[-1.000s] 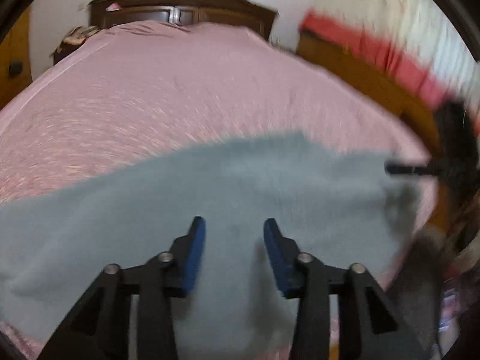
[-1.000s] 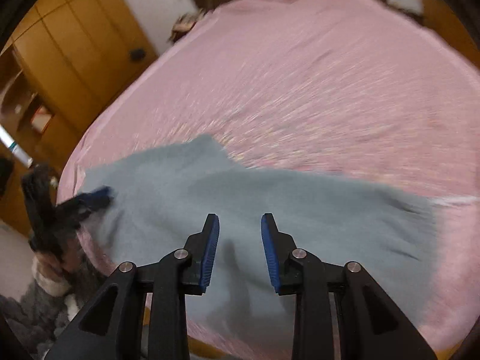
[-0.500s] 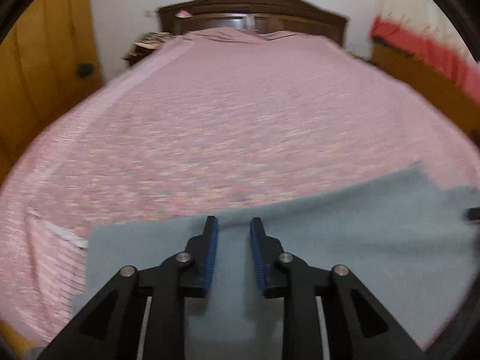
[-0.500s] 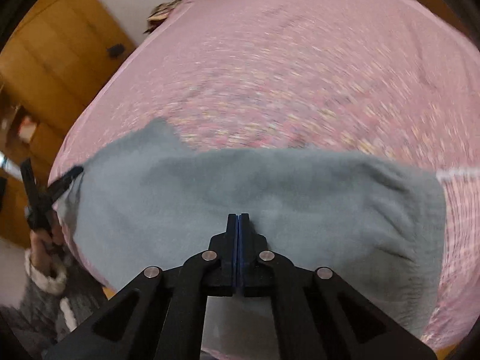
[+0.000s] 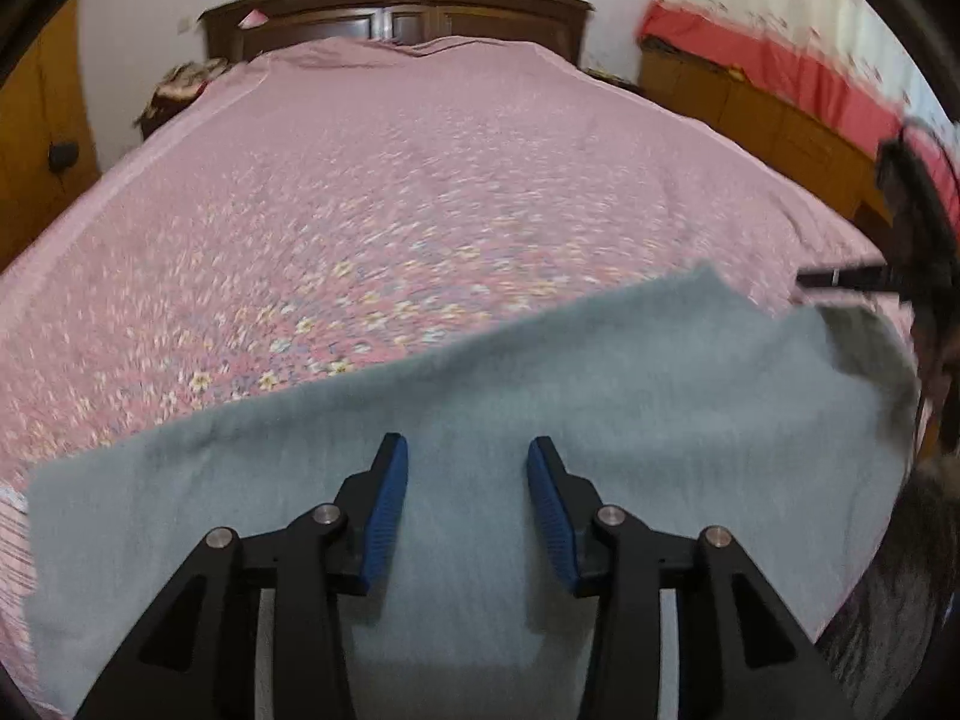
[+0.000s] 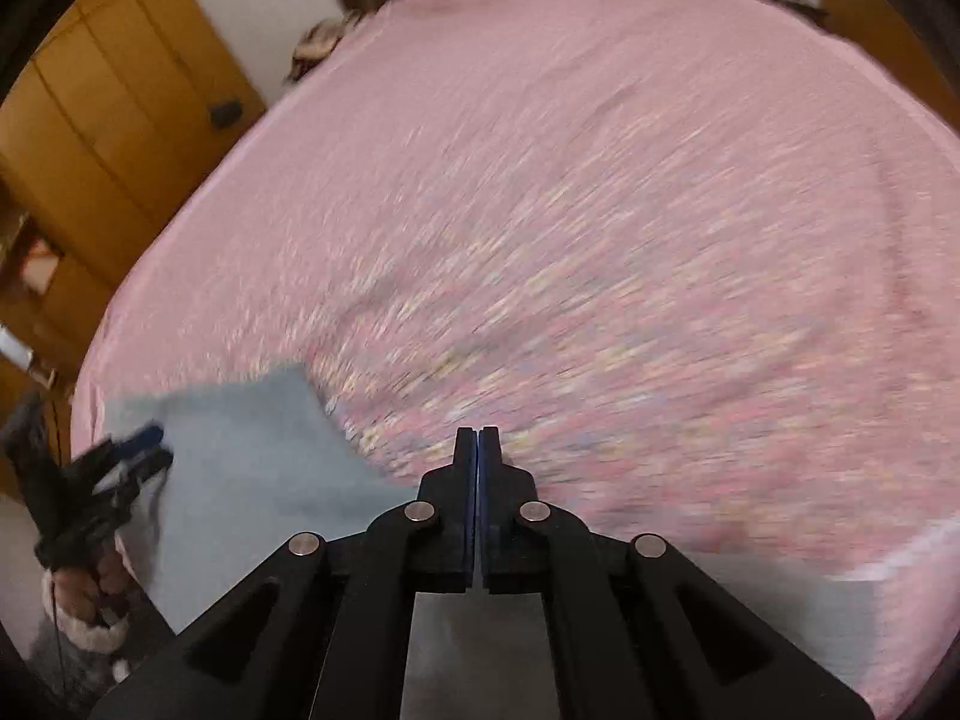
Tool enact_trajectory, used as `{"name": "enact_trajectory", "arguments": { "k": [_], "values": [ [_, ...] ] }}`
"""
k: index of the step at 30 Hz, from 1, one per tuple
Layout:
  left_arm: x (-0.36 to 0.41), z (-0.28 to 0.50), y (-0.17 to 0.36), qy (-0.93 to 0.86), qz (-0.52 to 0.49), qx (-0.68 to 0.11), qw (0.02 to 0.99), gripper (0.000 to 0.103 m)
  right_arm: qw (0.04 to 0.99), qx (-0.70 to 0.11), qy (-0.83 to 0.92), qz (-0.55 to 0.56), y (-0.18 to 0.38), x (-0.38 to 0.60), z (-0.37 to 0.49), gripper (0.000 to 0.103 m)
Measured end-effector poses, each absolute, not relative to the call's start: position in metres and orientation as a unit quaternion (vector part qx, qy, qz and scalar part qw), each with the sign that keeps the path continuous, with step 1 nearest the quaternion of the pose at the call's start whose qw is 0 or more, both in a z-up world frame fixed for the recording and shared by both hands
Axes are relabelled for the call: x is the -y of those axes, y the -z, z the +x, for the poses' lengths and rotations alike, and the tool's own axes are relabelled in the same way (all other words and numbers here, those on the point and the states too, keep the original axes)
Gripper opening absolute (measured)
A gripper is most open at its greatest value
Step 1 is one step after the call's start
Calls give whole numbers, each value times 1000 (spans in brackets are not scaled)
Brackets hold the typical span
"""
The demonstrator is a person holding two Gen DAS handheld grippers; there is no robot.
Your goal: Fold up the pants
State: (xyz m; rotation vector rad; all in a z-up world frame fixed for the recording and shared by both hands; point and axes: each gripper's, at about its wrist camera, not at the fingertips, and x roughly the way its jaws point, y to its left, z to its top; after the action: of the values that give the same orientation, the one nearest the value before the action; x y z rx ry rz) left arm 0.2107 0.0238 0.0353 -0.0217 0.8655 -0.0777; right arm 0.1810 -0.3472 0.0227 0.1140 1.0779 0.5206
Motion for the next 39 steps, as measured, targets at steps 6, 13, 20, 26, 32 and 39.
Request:
{"name": "enact_trajectory", "arguments": {
  "k": [6, 13, 20, 26, 32, 39],
  "values": [
    [66, 204, -60, 156, 22, -397, 904, 45, 800, -539, -250, 88, -30, 423, 135, 19],
    [207, 244, -74, 257, 112, -381, 881, 46, 793, -506, -235, 247, -24, 514, 36, 30],
    [283, 214, -67, 284, 177, -379, 863, 65, 758, -530, -215, 315, 24, 546, 18, 39],
    [334, 181, -20, 249, 310, -309, 864, 79, 751, -520, -236, 331, 32, 569, 33, 39],
    [334, 185, -14, 268, 288, -314, 864, 22, 748, -515, -243, 341, 32, 577, 41, 39],
    [333, 170, -6, 249, 348, -292, 855, 38, 763, -487, -254, 342, 17, 584, 45, 39]
  ]
}}
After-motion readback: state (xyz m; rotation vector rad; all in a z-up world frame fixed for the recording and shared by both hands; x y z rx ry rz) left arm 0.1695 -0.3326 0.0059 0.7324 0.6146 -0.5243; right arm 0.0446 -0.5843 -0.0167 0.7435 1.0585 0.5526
